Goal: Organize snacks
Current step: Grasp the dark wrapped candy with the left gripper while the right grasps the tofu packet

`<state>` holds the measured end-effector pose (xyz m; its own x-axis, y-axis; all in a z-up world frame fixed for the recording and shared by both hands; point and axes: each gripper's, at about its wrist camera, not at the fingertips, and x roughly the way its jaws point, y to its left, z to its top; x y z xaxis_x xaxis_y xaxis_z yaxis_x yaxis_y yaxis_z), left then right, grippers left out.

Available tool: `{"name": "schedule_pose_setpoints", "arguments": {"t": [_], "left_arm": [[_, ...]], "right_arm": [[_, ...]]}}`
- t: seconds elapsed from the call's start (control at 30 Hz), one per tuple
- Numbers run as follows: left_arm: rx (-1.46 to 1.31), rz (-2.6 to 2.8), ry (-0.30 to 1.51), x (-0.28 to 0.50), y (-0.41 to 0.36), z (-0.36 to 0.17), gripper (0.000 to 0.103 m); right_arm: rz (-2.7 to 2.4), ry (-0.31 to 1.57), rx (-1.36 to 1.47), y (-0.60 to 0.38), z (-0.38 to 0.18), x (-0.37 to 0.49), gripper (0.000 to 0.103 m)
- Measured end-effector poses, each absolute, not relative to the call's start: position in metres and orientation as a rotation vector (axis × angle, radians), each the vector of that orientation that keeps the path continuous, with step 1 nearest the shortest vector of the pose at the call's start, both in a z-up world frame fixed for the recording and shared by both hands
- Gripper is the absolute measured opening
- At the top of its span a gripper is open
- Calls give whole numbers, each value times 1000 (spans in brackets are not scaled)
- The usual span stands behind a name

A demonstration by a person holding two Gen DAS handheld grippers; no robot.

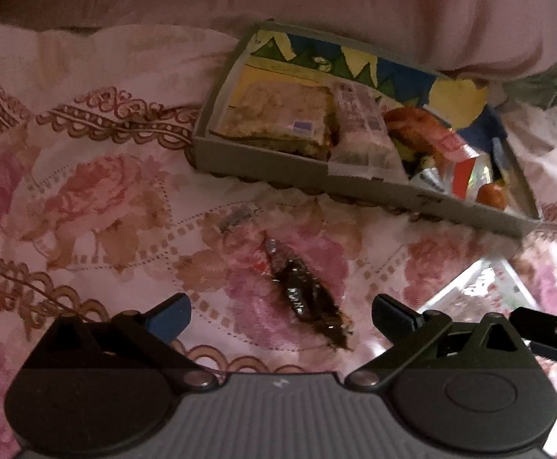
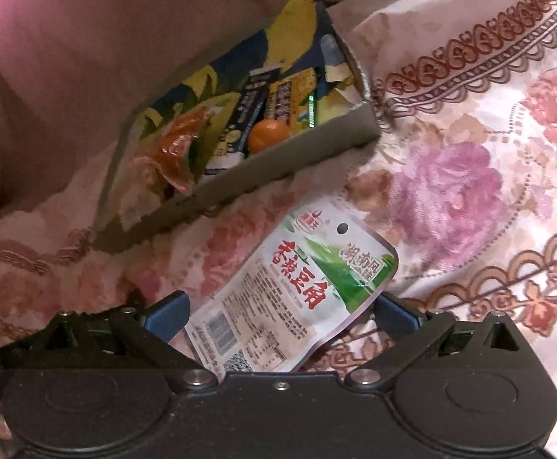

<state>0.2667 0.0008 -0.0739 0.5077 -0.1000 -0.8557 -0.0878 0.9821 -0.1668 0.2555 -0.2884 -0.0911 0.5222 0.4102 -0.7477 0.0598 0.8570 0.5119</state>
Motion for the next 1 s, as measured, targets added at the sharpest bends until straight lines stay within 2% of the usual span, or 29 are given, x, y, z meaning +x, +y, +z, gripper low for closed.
{"name": "schedule_pose_setpoints", "arguments": {"t": [0.27,0.37,0.43,0.47,0.67,0.73,0.83,1.0], "left_arm": [[-224,-23,1034,273,6,-84,102],[-236,-18,1019,275,9,-86,101],[-245,-19,1016,277,10,-87,97],[-245,-20,1013,277,10,-87,95],[-233,4,988,271,9,-86,72],[-238,0,983,270,8,-85,59],[-247,-27,982,268,8,-84,49],[-256,-88,988,267,2,-84,41]], "right_arm": [[195,1022,570,-289,-100,261,102],[210,1006,583,-289,-97,259,94],[225,995,608,-290,-95,258,83],[234,989,618,-290,-94,258,81],[315,921,594,-282,-80,253,69],[352,915,611,-280,-78,253,64],[412,900,617,-275,-75,252,58],[498,902,591,-261,-72,251,57]]}}
